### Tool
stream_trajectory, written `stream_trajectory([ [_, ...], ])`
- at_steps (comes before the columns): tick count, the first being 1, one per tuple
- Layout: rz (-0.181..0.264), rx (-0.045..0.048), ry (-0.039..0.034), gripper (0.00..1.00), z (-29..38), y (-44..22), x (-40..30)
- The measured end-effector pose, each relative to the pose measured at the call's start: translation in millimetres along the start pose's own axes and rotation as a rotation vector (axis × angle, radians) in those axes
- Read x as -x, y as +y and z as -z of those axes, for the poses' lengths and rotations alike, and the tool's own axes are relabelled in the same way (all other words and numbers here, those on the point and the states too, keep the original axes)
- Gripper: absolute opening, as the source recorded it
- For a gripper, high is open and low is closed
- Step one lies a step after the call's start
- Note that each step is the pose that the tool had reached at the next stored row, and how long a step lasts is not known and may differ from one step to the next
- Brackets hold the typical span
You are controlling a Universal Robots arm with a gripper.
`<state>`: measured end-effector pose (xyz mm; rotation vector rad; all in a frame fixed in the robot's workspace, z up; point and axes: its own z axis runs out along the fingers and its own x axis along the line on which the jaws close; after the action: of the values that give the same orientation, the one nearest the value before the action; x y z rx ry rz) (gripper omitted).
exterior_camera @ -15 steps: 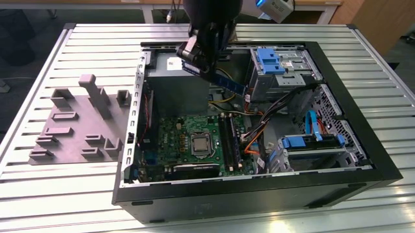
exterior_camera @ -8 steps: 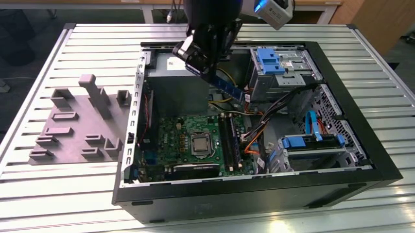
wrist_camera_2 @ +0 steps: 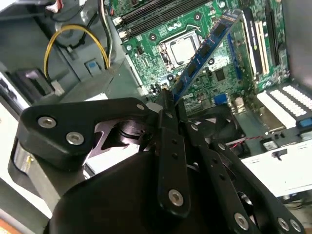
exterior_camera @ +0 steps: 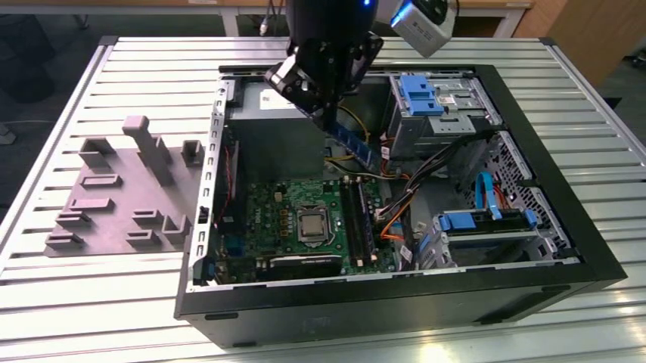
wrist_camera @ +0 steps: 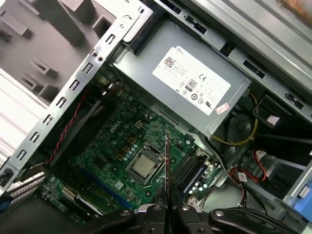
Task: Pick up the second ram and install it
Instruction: 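Insert the second ram into the second slot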
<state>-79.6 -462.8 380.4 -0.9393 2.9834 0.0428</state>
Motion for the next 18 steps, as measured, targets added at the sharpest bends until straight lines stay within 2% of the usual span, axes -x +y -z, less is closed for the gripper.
stream_trajectory([
  [18,-0.328,-0.0135,-0.0026,0.14,-6.5,-0.1,-0.1],
])
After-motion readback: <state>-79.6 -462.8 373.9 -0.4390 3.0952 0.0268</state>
